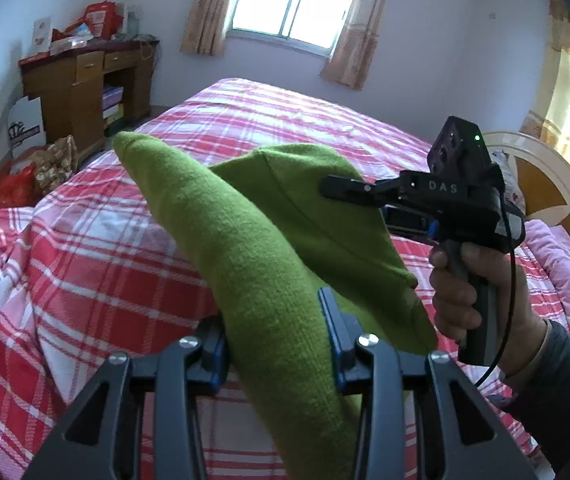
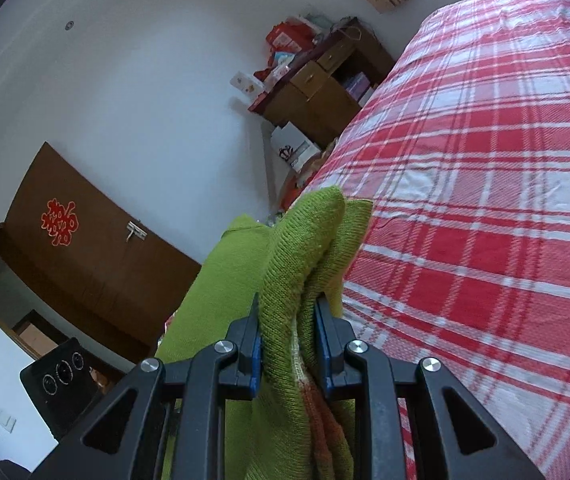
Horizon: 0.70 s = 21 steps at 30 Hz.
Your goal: Fold small clothes
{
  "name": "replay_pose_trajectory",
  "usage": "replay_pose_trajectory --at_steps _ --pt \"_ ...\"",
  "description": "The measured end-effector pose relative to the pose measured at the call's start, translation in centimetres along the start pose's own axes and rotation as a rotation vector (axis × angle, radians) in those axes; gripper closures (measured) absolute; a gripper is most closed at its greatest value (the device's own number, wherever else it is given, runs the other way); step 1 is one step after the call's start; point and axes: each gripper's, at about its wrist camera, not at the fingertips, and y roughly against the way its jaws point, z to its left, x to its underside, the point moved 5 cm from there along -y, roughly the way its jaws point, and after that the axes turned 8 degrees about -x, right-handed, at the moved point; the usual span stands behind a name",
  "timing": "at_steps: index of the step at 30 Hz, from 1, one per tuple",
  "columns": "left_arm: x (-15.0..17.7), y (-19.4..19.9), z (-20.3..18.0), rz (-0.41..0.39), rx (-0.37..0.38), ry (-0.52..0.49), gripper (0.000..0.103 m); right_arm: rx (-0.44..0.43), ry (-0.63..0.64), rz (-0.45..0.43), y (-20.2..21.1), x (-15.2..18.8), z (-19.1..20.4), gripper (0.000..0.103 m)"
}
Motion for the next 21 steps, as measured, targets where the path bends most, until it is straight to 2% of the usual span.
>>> replay_pose_trajectory --at_steps 5,12,15,18,21 --pt "1.1 -0.4 1.0 0.026 -0.017 0.000 0.063 0.001 -0.013 0.030 -2.1 0.5 -0.9 0.081" --pt "2.4 -0.6 2.1 0.044 -0.011 0.012 0.063 0.006 -0.043 0.030 -2.6 0.3 -2.0 0.081" --pt "3.0 -0.9 2.5 0.065 -0.016 0.022 0.060 0.011 -0.053 0.030 -2.6 0.4 -2.3 0.081" --pt "3.4 -1.4 3.3 0.090 -0.031 0.053 0.050 0.022 -0.073 0.026 -2.5 0.6 -3.0 0.080" --pt "3.6 -1.3 3.6 0.094 -0.034 0.058 0.049 0.078 -0.089 0.036 -2.6 0.8 -4.1 0.080"
